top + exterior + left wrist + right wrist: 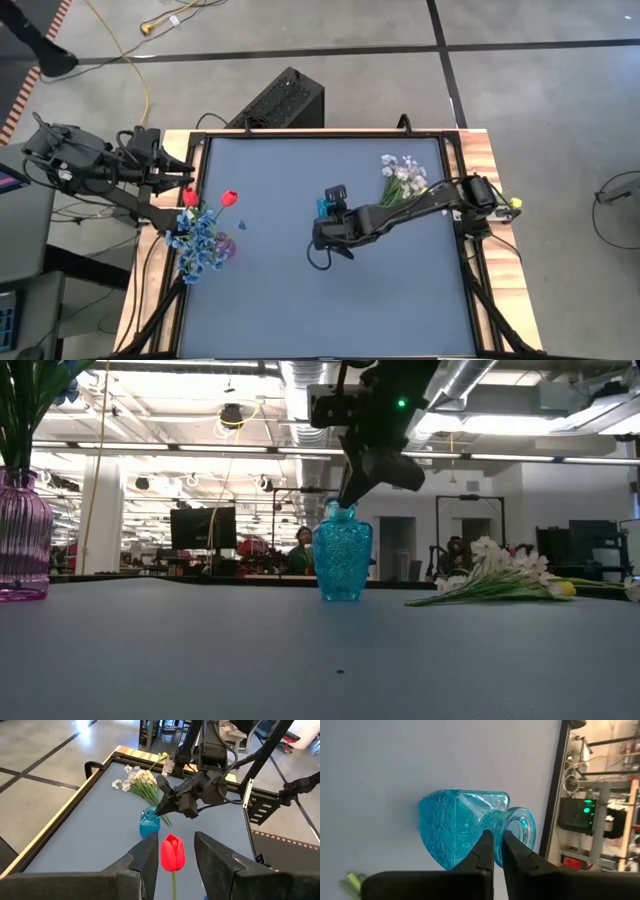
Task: Sort flowers into vase by color
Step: Adjust the blue vase, then put the right yellow tulip into the blue vase
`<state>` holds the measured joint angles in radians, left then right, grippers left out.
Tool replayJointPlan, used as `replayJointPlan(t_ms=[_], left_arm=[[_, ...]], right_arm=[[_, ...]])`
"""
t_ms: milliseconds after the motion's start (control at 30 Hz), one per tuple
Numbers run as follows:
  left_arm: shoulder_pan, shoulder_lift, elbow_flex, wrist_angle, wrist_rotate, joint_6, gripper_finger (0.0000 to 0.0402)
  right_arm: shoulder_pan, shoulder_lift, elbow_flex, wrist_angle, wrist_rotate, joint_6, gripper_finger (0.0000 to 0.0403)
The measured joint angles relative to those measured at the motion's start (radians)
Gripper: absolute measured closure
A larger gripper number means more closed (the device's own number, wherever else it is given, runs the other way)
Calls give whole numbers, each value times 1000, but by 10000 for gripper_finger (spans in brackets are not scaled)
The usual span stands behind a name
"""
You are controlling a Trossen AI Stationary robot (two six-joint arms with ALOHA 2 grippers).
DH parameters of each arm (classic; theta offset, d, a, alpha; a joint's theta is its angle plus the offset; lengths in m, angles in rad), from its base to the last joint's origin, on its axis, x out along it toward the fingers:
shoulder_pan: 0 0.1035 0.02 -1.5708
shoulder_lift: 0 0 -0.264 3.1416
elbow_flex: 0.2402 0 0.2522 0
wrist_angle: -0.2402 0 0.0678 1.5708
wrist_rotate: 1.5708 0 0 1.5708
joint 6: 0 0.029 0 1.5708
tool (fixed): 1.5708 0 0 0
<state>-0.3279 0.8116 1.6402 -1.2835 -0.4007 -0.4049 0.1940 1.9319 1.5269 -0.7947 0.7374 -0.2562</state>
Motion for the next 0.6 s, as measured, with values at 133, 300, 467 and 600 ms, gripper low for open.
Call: replayJointPlan(t_ms=[133, 300, 467, 600], left_arm=[[0, 0, 0, 0, 3, 0, 288], [0, 0, 0, -12, 4, 0, 288], [0, 0, 0, -14, 22, 5, 288], [0, 0, 0, -14, 22, 18, 288]], right_arm=[[0, -1, 0, -18, 0, 1, 295], [8, -2, 0, -28, -1, 4, 211], [14, -30, 44, -119, -28, 59, 158], [12, -88, 82, -170, -107, 111, 150]])
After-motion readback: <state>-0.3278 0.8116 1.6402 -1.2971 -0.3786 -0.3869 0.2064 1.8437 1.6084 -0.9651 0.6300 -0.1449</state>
